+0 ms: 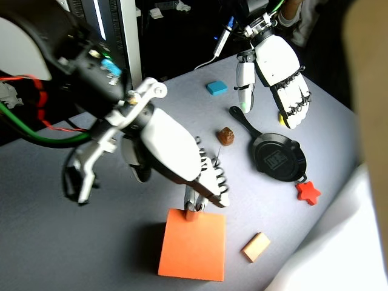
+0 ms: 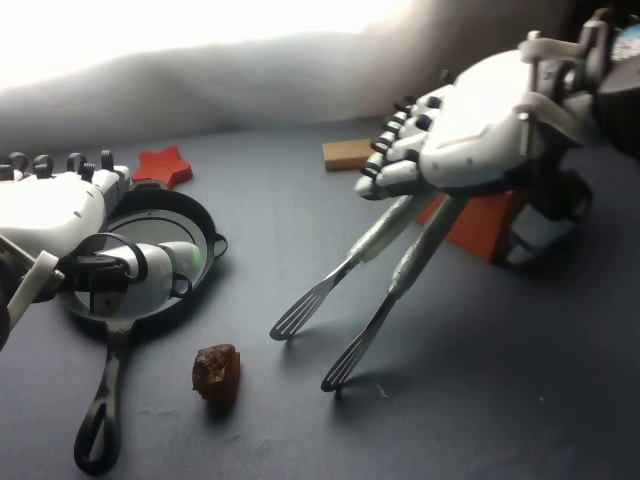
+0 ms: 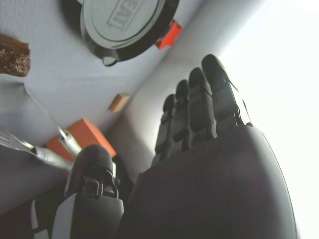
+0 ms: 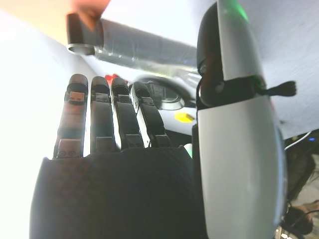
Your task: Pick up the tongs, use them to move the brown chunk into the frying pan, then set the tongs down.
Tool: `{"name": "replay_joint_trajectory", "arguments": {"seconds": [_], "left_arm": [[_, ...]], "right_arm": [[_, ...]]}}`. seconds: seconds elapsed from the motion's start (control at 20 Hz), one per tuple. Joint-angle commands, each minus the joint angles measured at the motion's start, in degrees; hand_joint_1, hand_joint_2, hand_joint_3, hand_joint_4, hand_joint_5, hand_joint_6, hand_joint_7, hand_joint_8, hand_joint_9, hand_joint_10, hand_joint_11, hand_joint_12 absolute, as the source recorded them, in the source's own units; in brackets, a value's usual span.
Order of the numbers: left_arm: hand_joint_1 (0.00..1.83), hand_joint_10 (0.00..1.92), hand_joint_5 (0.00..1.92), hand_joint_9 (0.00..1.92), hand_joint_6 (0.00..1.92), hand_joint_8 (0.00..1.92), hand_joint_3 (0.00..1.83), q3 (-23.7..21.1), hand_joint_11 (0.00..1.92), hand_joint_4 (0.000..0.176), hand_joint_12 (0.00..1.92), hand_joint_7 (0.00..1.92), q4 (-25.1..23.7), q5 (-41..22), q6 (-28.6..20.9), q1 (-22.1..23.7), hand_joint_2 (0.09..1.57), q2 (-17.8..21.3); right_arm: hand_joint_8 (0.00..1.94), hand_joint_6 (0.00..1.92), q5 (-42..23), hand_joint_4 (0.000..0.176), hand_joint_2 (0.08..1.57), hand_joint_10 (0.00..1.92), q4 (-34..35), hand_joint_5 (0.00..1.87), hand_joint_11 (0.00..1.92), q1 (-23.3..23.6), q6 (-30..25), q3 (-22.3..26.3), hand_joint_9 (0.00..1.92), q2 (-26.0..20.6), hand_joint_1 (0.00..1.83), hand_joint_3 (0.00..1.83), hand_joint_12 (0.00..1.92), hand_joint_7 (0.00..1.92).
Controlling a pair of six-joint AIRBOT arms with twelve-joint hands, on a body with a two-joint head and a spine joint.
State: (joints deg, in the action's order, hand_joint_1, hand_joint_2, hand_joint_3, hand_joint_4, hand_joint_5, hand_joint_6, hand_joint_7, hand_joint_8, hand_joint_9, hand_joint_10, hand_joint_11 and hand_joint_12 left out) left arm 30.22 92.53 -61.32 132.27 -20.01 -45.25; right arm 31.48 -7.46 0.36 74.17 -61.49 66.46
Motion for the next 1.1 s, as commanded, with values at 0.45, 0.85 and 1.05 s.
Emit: {"name": "replay_joint_trajectory", "arguments": {"seconds": [0.45, 0.85, 1.05], "left_arm": [[0.02, 0.0, 0.03, 0.08, 0.0, 0.0, 0.0, -0.22, 0.0, 0.0, 0.35, 0.08, -4.61, -3.61, -0.5, -0.01, 1.29, -0.05], [0.03, 0.01, 0.05, 0.11, 0.0, 0.0, 0.0, -0.45, 0.0, 0.0, 0.42, 0.1, -4.46, -4.9, 1.36, 0.13, 1.29, -0.04], [0.03, 0.01, 0.04, 0.1, 0.0, 0.0, 0.0, -0.74, 0.0, 0.0, 0.4, 0.1, -4.43, -7.78, 2.91, 0.78, 1.29, 0.02]], "right_arm": [[0.0, 0.0, -4.99, 0.0, 0.94, 0.0, -10.62, 0.0, 0.0, -1.63, -9.33, -3.86, 0.0, 4.67, 1.12, 0.0, 0.0, 0.0], [0.0, 0.0, -7.18, 0.0, 0.94, 0.0, -12.88, 0.0, 0.0, -5.14, -10.06, -7.58, 0.0, 9.13, 1.12, 0.0, 0.0, 0.0], [0.0, 0.0, -8.34, 0.0, 0.94, 0.0, -13.17, 0.0, 0.0, -6.55, -10.03, -9.65, 0.0, 11.19, 1.14, 0.0, 0.0, 0.0]]}}
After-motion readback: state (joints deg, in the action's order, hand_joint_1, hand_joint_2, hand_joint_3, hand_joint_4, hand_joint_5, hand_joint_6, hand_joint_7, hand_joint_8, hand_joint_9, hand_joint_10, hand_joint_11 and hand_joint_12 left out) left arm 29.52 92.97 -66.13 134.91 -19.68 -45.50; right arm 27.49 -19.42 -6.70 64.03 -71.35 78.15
